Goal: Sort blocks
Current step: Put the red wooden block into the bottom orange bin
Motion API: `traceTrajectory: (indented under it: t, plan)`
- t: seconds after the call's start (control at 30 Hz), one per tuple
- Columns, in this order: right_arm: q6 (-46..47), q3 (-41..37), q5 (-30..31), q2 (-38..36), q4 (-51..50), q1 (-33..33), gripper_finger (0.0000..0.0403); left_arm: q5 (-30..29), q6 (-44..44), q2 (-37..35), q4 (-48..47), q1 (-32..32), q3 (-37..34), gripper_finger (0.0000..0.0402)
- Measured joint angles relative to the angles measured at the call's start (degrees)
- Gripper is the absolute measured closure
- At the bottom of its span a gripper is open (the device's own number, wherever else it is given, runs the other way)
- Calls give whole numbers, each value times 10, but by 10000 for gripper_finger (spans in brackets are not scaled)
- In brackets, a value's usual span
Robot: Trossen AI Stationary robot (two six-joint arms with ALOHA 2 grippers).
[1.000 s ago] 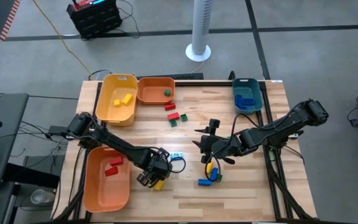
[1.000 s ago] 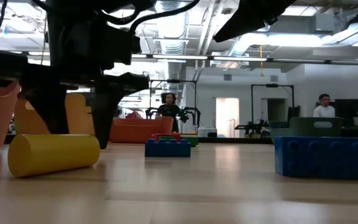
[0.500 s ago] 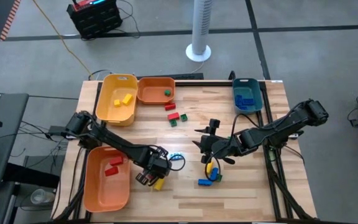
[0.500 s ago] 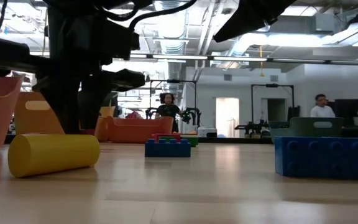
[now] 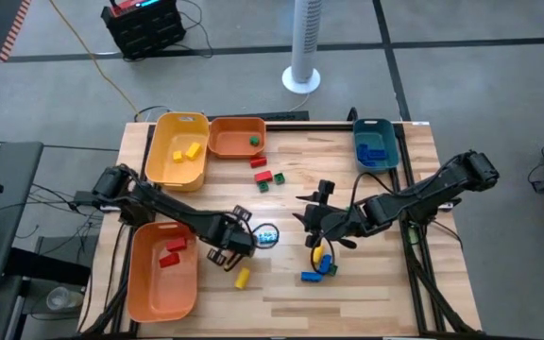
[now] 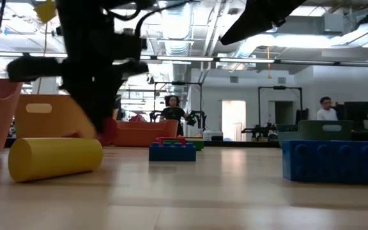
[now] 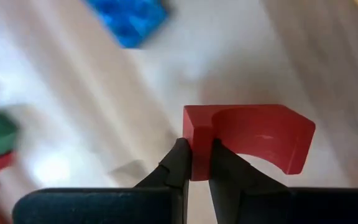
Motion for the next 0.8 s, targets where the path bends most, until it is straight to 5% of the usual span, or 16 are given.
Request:
traceTrajectory:
  t: [0.33, 0.63, 0.8]
  plan:
    - [1, 0, 1, 0, -2, -15, 172, -23, -76, -99, -90, 4, 6, 369]
    - [10, 0, 1, 0, -5, -15, 172, 232, -251, -213, -145, -7, 14, 369]
    - [10, 0, 1, 0, -5, -18, 172, 285, -404, -242, -236, -35, 11, 369]
